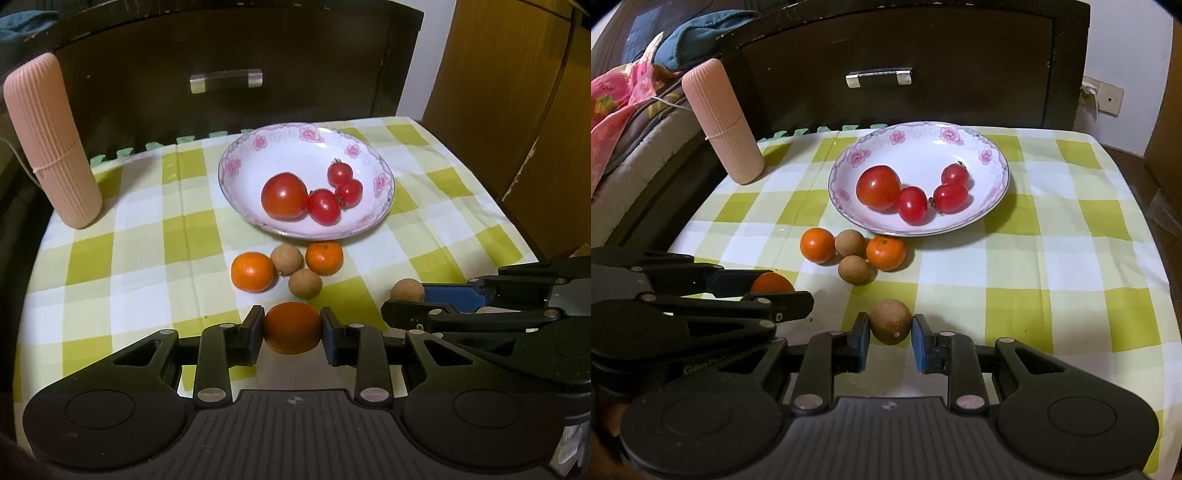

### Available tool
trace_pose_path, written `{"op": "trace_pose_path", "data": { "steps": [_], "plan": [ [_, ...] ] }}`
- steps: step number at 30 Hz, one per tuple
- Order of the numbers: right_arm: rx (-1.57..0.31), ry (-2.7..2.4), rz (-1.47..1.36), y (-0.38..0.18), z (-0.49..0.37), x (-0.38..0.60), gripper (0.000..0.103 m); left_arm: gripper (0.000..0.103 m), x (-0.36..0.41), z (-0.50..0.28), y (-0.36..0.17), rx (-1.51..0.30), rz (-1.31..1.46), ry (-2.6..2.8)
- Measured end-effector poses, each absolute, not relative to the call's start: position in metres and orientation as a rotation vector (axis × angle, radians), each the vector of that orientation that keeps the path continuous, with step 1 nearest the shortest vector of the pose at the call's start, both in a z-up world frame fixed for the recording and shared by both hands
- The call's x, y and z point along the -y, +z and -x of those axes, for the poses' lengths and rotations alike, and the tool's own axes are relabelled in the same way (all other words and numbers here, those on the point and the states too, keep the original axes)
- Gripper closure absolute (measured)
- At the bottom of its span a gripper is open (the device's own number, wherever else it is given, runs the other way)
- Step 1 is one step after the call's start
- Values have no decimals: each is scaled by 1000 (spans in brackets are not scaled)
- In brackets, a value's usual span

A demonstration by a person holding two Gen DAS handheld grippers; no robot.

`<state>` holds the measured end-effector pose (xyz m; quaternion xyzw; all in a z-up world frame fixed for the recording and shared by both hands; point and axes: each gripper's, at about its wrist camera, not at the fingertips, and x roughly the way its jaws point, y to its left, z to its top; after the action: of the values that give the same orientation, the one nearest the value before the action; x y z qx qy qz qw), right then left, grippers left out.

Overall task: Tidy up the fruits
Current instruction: 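Lift the tangerine with the left tool while the right tool lifts the longan, then carry the tangerine and longan over the white floral bowl with both tools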

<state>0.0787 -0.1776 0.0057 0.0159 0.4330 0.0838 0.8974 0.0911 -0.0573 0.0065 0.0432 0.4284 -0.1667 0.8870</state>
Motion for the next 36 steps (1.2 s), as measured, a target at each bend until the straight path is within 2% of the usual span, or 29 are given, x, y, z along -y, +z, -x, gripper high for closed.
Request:
{"op": "trace_pose_path", "data": {
  "steps": [36],
  "plan": [
    [-813,101,-124,21,-162,210,79,64,83,-182,20,-812,-63,-319]
  ]
}}
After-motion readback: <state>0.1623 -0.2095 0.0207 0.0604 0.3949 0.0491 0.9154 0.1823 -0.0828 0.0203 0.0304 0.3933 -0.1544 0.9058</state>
